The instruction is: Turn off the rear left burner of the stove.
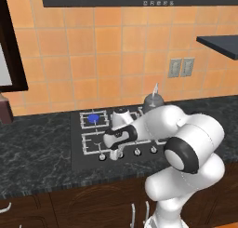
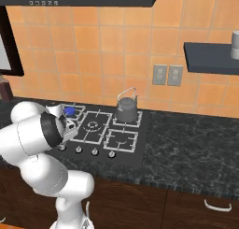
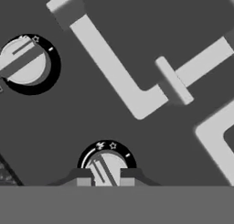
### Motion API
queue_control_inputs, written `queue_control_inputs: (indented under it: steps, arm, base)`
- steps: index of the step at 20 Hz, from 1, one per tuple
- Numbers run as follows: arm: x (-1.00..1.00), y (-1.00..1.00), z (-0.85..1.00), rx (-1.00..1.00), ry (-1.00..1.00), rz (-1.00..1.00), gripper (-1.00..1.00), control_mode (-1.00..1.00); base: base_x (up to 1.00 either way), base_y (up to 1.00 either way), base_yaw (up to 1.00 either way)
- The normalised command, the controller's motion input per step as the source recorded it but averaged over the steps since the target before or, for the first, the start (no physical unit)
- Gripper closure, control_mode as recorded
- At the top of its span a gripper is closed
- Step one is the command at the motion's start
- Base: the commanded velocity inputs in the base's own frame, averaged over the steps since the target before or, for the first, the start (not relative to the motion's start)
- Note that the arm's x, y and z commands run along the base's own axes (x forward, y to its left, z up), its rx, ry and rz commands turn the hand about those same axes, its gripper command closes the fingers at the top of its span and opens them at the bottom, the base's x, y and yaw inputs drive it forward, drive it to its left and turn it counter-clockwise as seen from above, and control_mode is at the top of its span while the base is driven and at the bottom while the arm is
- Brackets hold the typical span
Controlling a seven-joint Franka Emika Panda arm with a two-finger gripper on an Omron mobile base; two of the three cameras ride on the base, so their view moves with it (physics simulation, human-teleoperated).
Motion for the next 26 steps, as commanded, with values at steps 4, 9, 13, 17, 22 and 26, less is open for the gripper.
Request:
queue_control_inputs:
  steps: [4,9,13,17,22,26]
  arm:
    - [-0.07,-0.23,-0.06,0.17,-0.03,-0.48,1.00,-1.00]
    - [0.00,-0.19,-0.12,0.17,0.00,-0.57,1.00,-1.00]
    - [0.00,0.00,-0.18,0.15,0.00,-0.62,1.00,-1.00]
    - [0.00,0.00,-0.27,0.12,-0.01,-0.70,1.00,-1.00]
    - [0.00,-0.04,-0.31,0.13,-0.02,-0.77,1.00,-1.00]
    - [0.00,-0.18,-0.31,0.14,0.00,-0.79,1.00,-1.00]
  base:
    - [0.00,0.00,0.00]
    - [0.00,0.00,0.00]
    - [0.00,0.00,0.00]
    - [0.00,0.00,0.00]
    - [0.00,0.00,0.00]
    - [0.00,0.00,0.00]
